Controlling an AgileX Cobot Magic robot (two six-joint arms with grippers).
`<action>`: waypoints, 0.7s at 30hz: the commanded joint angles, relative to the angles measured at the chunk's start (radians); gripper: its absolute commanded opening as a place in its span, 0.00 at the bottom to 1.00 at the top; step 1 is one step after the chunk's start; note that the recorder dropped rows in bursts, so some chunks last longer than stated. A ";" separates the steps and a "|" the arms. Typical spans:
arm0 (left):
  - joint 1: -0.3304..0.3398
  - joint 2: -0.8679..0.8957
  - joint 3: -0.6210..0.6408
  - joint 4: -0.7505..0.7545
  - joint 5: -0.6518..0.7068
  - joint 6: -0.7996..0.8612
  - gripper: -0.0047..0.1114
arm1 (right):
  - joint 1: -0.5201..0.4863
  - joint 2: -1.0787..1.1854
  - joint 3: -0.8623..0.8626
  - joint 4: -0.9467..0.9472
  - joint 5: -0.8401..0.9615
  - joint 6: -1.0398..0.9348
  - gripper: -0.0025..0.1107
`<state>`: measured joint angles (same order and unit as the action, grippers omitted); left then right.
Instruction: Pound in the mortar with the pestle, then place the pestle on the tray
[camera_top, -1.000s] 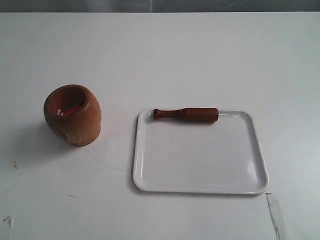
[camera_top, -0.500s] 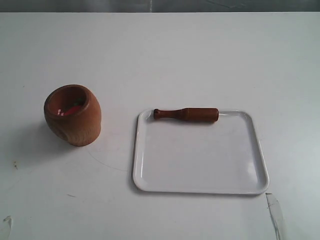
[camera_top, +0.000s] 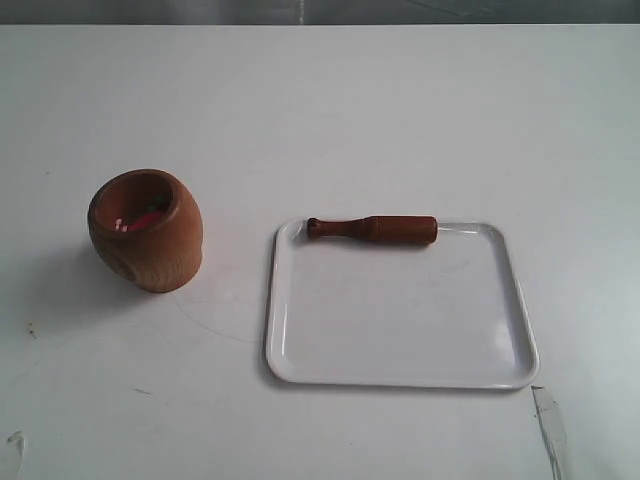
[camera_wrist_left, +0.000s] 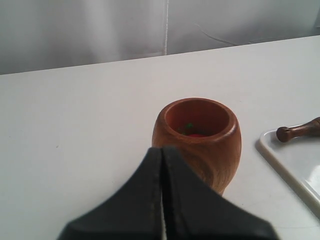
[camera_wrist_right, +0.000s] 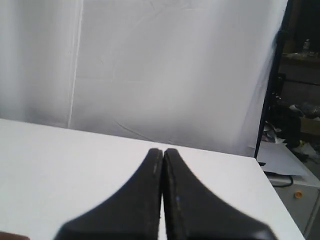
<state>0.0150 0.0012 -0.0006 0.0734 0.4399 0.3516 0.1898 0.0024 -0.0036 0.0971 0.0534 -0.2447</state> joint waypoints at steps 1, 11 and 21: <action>-0.008 -0.001 0.001 -0.007 -0.003 -0.008 0.04 | -0.006 -0.002 0.004 -0.038 0.090 -0.015 0.02; -0.008 -0.001 0.001 -0.007 -0.003 -0.008 0.04 | -0.006 -0.002 0.004 -0.038 0.090 -0.009 0.02; -0.008 -0.001 0.001 -0.007 -0.003 -0.008 0.04 | -0.006 -0.002 0.004 -0.038 0.090 -0.009 0.02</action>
<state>0.0150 0.0012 -0.0006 0.0734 0.4399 0.3516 0.1898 0.0024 -0.0036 0.0709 0.1409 -0.2502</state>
